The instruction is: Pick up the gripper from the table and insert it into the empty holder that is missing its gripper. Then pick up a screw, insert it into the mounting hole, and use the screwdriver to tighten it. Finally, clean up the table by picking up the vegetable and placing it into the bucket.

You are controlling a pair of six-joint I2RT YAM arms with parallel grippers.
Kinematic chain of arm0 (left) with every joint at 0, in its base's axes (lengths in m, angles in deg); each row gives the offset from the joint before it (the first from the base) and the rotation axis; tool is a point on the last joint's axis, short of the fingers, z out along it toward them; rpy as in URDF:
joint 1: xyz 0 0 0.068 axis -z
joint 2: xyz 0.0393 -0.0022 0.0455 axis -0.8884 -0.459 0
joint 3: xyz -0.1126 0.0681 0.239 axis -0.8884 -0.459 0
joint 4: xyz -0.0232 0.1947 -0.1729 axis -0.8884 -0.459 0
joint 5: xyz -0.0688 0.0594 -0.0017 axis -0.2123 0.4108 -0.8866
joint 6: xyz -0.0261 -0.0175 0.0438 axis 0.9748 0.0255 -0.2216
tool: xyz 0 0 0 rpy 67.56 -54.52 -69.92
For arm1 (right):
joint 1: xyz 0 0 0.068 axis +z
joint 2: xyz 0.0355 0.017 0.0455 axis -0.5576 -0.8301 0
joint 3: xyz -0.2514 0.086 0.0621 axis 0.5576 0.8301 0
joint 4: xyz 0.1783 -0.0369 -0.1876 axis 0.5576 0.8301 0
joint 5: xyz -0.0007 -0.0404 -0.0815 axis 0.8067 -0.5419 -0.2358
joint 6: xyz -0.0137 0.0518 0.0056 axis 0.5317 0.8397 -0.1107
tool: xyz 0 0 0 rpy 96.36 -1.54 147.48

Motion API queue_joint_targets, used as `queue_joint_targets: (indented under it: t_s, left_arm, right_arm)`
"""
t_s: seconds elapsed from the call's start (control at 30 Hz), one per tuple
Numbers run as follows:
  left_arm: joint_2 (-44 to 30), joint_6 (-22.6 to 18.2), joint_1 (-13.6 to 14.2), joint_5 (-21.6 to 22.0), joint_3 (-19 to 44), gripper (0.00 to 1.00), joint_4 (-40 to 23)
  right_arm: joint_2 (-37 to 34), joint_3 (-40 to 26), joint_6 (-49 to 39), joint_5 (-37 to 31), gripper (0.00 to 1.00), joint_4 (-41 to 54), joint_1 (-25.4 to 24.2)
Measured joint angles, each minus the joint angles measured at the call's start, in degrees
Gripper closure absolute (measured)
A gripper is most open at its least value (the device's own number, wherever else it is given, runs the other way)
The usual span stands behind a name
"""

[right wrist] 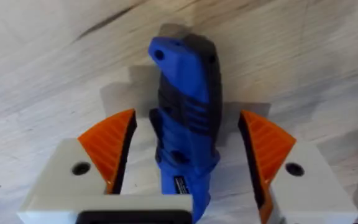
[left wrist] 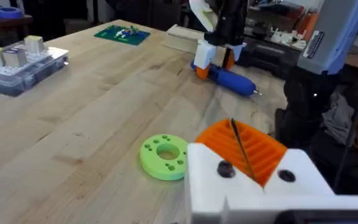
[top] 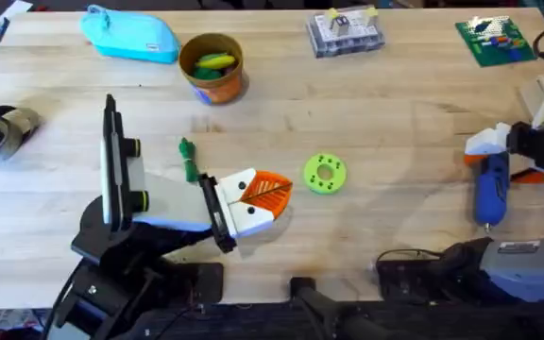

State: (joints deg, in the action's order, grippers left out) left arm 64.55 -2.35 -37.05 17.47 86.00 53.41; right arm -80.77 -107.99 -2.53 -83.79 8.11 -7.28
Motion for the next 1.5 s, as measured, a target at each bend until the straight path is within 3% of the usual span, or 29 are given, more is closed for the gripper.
queue_joint_targets:
  t_s: [0.3,0.4,0.47,0.63,0.7,0.73,1.0,1.3,1.5]
  left_arm:
    - [-0.02,0.00,0.00,0.00,0.00,0.988,-0.01]
    - [-0.02,0.00,0.00,0.00,0.00,0.988,0.01]
    - [0.00,0.00,0.00,0.00,0.00,0.987,0.00]
    - [-0.01,0.00,0.00,0.00,0.00,0.987,0.01]
    - [-0.02,0.00,0.00,0.00,0.00,0.987,-0.01]
    - [-0.01,0.00,0.00,0.00,0.00,0.988,0.01]
    - [-0.02,0.00,0.00,0.00,0.00,0.987,0.01]
    - [0.00,0.00,0.00,0.00,0.00,0.987,0.01]
    - [0.00,0.00,0.00,0.00,0.00,0.988,0.01]
  right_arm:
    - [0.00,1.55,0.18,-1.39,0.026,-4.95,0.03]
    - [0.00,1.86,0.19,-1.56,0.107,-5.16,0.03]
    - [0.00,1.91,0.09,-1.65,0.239,-5.16,0.03]
    - [-0.04,2.01,0.03,-1.97,0.765,-5.10,0.07]
    - [-0.04,2.14,0.05,-1.97,0.938,-5.00,0.07]
    - [-0.05,2.23,0.17,-1.94,0.976,-4.95,0.07]
    - [1.47,2.28,0.13,-1.79,0.977,-4.83,0.07]
    - [17.75,2.26,1.01,-1.77,0.977,-5.76,0.07]
    - [18.48,2.40,1.04,-1.27,0.977,-5.05,0.47]
